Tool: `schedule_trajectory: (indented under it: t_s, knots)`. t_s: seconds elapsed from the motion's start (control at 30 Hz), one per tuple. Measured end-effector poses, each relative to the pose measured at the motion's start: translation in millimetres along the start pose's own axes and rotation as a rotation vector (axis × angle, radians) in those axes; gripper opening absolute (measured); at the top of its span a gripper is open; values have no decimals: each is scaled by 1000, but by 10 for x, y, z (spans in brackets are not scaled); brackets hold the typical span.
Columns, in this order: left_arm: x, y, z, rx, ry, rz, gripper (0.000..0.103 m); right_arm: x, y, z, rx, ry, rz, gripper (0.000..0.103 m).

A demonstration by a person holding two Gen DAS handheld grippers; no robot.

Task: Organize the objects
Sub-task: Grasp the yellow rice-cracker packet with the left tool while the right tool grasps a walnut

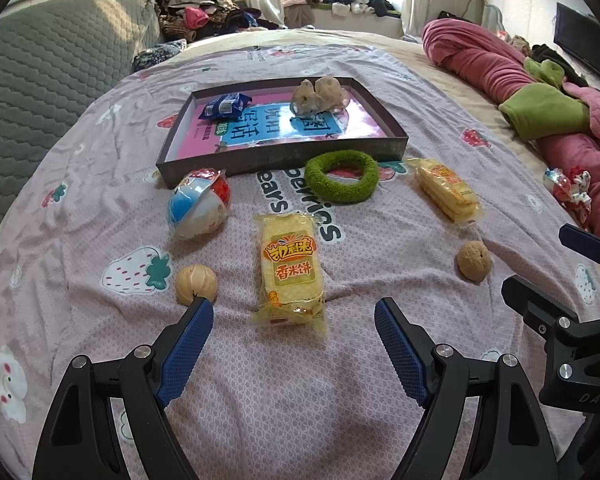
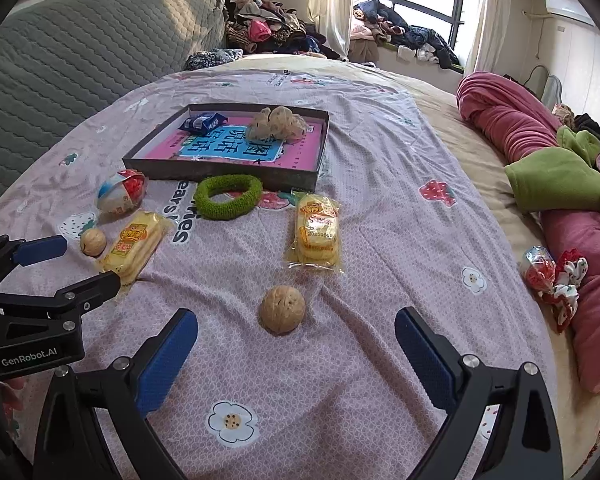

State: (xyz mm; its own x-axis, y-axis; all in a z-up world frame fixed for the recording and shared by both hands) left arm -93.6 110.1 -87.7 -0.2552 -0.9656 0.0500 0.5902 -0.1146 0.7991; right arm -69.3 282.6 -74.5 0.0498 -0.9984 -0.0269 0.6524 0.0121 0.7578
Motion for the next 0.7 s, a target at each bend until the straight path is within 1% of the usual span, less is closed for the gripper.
schedule_trajectory:
  t_s: [0.3,0.7]
  knots:
    - [8,-109,-44,14,3,-6,84,13,-119,-53,17,1,-2,100]
    - [147,-242,60,19,53,-13,84,-8,-299,-70,32,-56,18,100]
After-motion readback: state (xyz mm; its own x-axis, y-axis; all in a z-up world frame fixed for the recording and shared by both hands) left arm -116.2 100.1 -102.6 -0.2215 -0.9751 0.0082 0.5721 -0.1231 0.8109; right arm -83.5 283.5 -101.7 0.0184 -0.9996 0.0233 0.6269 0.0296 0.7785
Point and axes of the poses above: each gripper's, at about its wrist camera, not at the fingertips, and y roughly against the way its jaws point, x to its left, z to its top, the point moved 9 cm from there along -y, roughly the way its jaws point, and after that the axes turned 4 degrees about -y, right-handed, at the moved point
